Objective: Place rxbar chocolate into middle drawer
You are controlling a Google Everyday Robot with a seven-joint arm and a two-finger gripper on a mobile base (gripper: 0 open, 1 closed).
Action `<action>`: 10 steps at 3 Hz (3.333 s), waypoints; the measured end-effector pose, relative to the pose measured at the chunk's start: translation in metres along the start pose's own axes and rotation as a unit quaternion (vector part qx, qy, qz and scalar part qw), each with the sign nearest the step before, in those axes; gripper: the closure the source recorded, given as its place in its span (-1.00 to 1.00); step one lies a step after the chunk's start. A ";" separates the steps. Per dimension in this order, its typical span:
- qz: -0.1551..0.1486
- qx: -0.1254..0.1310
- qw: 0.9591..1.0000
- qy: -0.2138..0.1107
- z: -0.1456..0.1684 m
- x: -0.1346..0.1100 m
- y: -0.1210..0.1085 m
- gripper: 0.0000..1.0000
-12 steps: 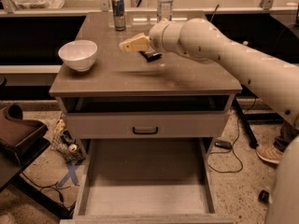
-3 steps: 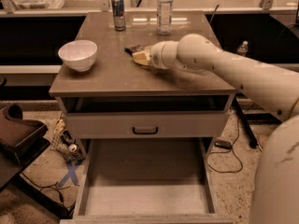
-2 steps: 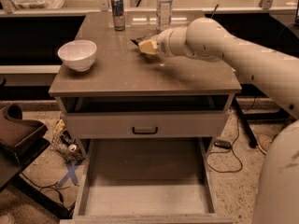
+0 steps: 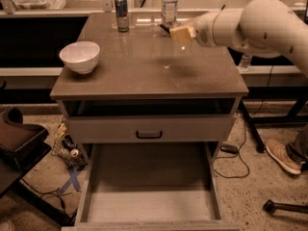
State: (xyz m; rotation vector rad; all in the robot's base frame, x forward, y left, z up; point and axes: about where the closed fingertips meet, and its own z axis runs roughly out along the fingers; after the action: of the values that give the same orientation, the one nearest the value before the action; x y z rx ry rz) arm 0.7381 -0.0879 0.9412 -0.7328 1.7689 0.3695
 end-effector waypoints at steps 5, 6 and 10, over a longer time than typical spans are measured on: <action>-0.004 -0.082 0.996 0.030 -0.222 0.174 0.098 1.00; -0.005 -0.082 0.996 0.030 -0.222 0.174 0.098 1.00; -0.043 -0.221 0.974 -0.027 -0.125 0.333 0.260 1.00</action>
Offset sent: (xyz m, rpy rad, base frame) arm -0.2134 -0.1108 -0.0497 -0.0827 -0.0821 0.1507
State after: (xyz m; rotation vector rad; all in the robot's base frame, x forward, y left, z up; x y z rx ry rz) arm 0.4190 -0.0607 0.6383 -1.0978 1.6115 0.7308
